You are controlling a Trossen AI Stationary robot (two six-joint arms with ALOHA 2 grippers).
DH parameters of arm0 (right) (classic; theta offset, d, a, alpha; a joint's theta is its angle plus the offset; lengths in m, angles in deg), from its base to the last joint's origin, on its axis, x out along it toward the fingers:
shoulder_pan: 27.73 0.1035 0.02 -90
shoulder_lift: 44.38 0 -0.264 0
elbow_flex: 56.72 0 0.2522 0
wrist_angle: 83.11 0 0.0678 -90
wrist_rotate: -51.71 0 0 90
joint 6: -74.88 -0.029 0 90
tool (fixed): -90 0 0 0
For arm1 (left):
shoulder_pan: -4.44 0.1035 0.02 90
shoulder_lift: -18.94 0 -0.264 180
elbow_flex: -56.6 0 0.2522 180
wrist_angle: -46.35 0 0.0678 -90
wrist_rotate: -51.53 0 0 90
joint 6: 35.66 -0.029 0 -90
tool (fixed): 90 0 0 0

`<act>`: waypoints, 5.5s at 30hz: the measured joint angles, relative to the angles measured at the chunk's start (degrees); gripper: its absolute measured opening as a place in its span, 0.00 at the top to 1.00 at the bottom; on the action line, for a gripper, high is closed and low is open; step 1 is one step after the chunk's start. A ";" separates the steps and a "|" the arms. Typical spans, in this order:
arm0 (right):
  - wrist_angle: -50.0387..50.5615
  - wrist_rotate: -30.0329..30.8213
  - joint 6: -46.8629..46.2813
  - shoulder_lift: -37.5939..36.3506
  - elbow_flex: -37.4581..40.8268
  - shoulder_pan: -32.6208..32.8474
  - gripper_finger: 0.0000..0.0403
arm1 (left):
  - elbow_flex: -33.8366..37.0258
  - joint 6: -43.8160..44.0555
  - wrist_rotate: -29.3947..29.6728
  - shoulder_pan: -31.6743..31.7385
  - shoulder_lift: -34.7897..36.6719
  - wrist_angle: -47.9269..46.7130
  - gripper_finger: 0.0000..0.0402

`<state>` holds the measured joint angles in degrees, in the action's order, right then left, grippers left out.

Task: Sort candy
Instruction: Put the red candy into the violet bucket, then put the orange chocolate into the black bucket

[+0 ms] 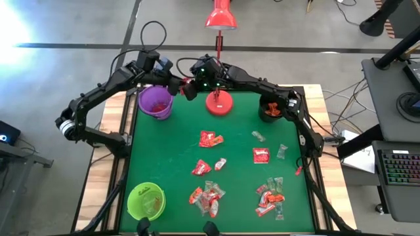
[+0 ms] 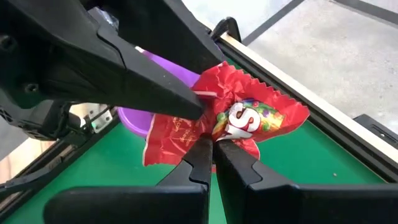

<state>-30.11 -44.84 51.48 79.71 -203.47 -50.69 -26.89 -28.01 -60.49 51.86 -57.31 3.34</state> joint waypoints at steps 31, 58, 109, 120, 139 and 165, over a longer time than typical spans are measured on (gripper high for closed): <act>0.71 0.02 0.12 -0.55 -0.71 0.04 0.98 | -0.02 -2.18 -2.70 0.59 -3.37 0.22 0.98; 7.29 -0.99 1.71 -1.20 -0.96 -0.72 0.69 | -3.53 -17.35 6.53 8.06 2.62 -23.23 1.00; 23.98 -1.08 35.28 -6.86 26.85 10.95 0.71 | -4.42 -25.26 12.40 9.42 8.46 -36.79 0.65; 13.23 -1.23 40.67 -6.80 33.72 10.95 0.72 | -4.39 -26.29 12.39 9.42 10.60 -37.73 0.65; 5.03 -6.99 39.77 -6.80 40.25 10.93 0.74 | -4.39 -26.63 12.44 9.42 9.75 -37.18 0.65; 0.88 -8.18 30.59 -6.88 45.28 8.66 0.98 | -4.37 -26.66 12.44 9.42 9.72 -34.35 0.65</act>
<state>-29.23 -53.02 82.07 72.83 -158.18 -42.04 -31.26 -54.67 -48.06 61.28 -47.59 -31.01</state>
